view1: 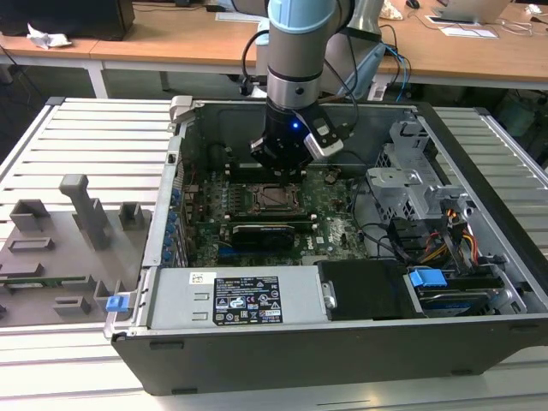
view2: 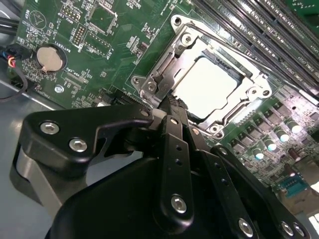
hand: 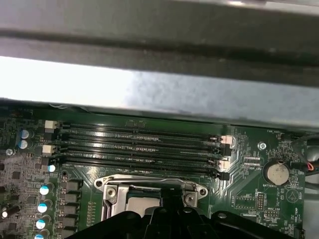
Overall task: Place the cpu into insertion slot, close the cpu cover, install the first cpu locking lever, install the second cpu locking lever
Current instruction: 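Install the second cpu locking lever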
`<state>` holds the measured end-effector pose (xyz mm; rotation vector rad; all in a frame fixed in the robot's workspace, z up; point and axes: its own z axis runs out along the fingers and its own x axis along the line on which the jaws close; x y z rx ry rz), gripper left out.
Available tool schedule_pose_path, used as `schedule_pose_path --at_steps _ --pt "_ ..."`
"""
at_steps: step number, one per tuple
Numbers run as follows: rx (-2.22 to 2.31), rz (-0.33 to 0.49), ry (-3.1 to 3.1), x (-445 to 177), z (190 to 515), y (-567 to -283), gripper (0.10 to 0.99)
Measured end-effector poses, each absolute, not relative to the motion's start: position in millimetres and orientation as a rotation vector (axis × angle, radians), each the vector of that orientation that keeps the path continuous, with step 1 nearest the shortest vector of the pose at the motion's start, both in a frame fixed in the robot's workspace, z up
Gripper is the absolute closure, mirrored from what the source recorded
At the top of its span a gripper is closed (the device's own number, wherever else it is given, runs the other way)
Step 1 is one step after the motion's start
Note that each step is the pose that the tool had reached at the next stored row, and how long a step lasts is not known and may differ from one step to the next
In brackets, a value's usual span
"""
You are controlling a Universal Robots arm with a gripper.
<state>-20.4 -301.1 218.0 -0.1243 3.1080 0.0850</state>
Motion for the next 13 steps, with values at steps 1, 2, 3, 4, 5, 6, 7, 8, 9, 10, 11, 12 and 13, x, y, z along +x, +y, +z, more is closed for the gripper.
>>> schedule_pose_path --at_steps 1,2,3,4,5,6,7,8,9,10,11,12,13 --pt "-0.125 0.085 3.108 -20.4 218.0 -301.4 0.980" --pt "-0.125 0.085 3.108 -20.3 218.0 -302.2 0.980" --pt "-0.124 0.085 3.108 -20.4 218.0 -302.5 0.980" --pt "-0.124 0.085 3.108 -20.4 218.0 -302.9 0.980" --pt "-0.125 0.085 3.108 -20.4 218.0 -303.3 0.980" --pt "-0.124 0.085 3.108 -20.4 218.0 -303.9 0.980" --pt "-0.124 0.085 3.108 -20.4 218.0 -304.5 0.980" --pt "-0.124 0.085 3.108 -20.4 218.0 -305.1 0.980" --pt "-0.124 0.085 3.108 -20.4 218.0 -306.0 0.980" --pt "-0.124 0.085 3.108 -20.4 218.0 -306.7 0.980" --pt "-0.124 0.085 3.108 -20.4 218.0 -307.4 0.980" --pt "-0.124 0.085 3.108 -20.4 218.0 -307.6 0.980" --pt "-0.124 0.085 3.108 -20.5 218.3 -307.8 0.980"
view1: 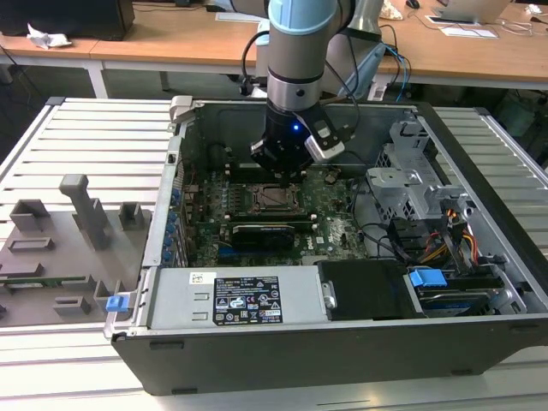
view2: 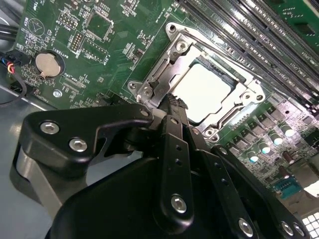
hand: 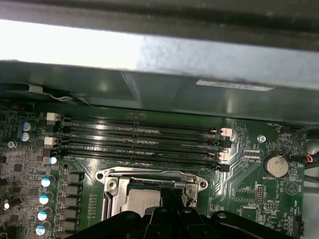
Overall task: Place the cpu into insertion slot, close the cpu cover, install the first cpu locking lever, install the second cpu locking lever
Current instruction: 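Install the second cpu locking lever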
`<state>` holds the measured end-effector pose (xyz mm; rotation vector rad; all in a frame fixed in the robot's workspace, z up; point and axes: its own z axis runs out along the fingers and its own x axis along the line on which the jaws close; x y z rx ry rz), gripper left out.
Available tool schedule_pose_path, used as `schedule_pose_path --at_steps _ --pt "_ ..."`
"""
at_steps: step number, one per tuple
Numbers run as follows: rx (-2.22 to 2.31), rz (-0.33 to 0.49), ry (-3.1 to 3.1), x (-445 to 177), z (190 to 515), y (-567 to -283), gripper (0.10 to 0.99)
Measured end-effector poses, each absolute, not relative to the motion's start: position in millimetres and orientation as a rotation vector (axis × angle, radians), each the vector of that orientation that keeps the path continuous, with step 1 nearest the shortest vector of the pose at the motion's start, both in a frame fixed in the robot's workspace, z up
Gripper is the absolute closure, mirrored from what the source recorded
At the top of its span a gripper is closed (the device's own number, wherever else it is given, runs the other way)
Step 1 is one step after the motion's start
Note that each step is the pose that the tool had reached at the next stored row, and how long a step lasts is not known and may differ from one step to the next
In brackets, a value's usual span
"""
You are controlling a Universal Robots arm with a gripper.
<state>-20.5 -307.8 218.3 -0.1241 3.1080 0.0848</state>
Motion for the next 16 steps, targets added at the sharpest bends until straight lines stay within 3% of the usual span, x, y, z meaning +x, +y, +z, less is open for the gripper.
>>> schedule_pose_path --at_steps 16 --pt "-0.124 0.085 3.108 -20 229 -316 0.980"
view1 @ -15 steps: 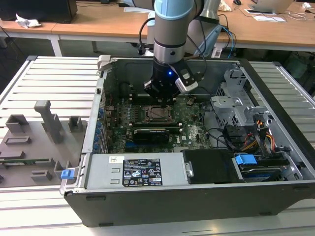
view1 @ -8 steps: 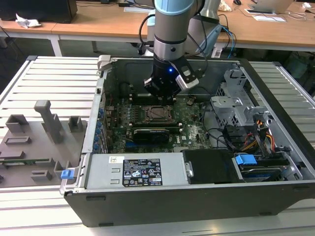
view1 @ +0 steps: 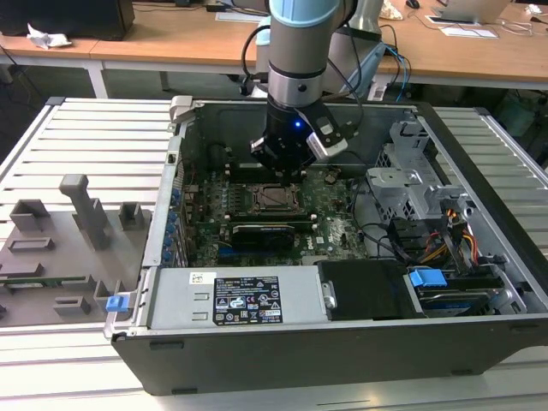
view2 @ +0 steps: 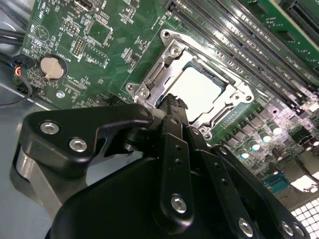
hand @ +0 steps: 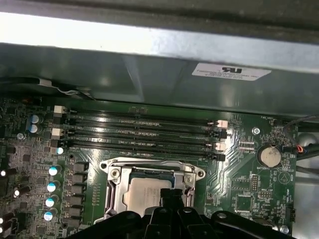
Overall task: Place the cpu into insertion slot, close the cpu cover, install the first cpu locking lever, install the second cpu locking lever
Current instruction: 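Install the second cpu locking lever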
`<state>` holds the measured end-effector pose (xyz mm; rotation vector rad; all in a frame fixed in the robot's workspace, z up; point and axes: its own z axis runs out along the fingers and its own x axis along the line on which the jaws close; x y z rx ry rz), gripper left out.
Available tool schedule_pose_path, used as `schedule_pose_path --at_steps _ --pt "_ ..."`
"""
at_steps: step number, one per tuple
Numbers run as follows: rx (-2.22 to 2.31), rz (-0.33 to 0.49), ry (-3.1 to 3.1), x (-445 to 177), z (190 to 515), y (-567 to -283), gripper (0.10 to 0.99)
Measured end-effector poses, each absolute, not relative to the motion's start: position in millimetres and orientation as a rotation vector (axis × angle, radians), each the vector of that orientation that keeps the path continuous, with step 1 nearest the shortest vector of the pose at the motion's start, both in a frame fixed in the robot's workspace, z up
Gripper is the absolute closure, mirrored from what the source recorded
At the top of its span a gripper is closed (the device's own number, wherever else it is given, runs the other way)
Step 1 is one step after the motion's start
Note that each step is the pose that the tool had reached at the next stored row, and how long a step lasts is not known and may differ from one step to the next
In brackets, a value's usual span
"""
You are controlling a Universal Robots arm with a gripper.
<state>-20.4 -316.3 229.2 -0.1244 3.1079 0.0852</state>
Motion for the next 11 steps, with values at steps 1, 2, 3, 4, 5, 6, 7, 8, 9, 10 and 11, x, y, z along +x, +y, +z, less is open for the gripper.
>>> schedule_pose_path --at_steps 1,2,3,4,5,6,7,8,9,10,11 --pt "-0.124 0.085 3.108 -20 229 -317 0.980" --pt "-0.124 0.085 3.108 -20 229 -317 0.980" --pt "-0.124 0.085 3.108 -20 230 -318 0.980" --pt "-0.124 0.085 3.108 -20 231 -318 0.980" --pt "-0.124 0.085 3.108 -20 232 -318 0.980" --pt "-0.124 0.085 3.108 -20 233 -318 0.980" --pt "-0.124 0.085 3.108 -20 234 -318 0.980" --pt "-0.124 0.085 3.108 -20 236 -318 0.980" --pt "-0.124 0.085 3.108 -20 238 -318 0.980" --pt "-0.124 0.085 3.108 -20 239 -318 0.980" --pt "-0.124 0.085 3.108 -20 241 -318 0.980"
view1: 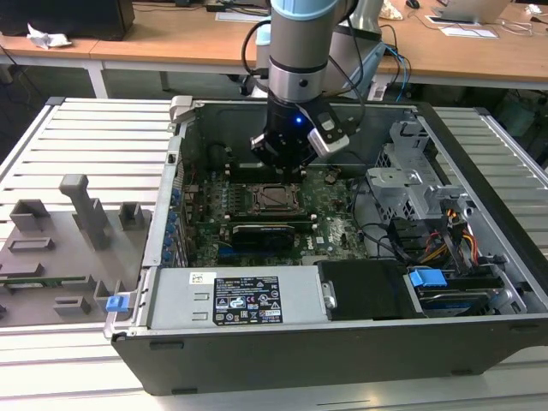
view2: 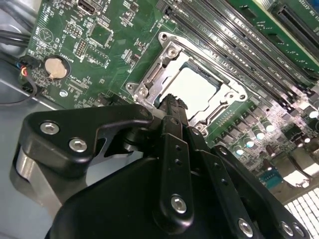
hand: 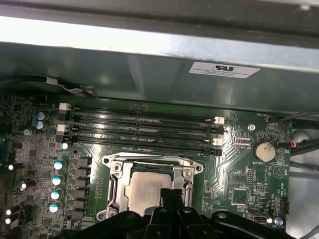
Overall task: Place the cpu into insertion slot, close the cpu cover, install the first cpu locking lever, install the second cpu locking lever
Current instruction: 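Install the second cpu locking lever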
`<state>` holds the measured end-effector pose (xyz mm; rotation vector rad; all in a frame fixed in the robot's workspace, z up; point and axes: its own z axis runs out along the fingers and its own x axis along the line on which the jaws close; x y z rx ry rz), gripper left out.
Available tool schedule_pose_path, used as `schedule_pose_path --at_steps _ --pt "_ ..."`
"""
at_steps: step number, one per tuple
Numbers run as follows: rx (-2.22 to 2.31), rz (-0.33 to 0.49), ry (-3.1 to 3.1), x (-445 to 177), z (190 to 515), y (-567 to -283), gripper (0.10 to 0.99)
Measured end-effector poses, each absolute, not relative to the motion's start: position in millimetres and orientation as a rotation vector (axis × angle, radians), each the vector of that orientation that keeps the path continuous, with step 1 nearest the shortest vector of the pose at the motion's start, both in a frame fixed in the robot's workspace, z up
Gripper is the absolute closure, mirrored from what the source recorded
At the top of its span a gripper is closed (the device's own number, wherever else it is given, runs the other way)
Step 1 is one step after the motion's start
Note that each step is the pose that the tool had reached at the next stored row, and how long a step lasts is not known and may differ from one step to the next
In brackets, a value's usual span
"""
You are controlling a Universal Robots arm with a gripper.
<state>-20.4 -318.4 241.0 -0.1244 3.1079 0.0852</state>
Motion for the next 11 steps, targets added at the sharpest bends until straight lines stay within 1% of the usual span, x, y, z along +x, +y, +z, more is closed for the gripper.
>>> schedule_pose_path --at_steps 11 --pt "-0.124 0.085 3.108 -20 243 -329 0.980"
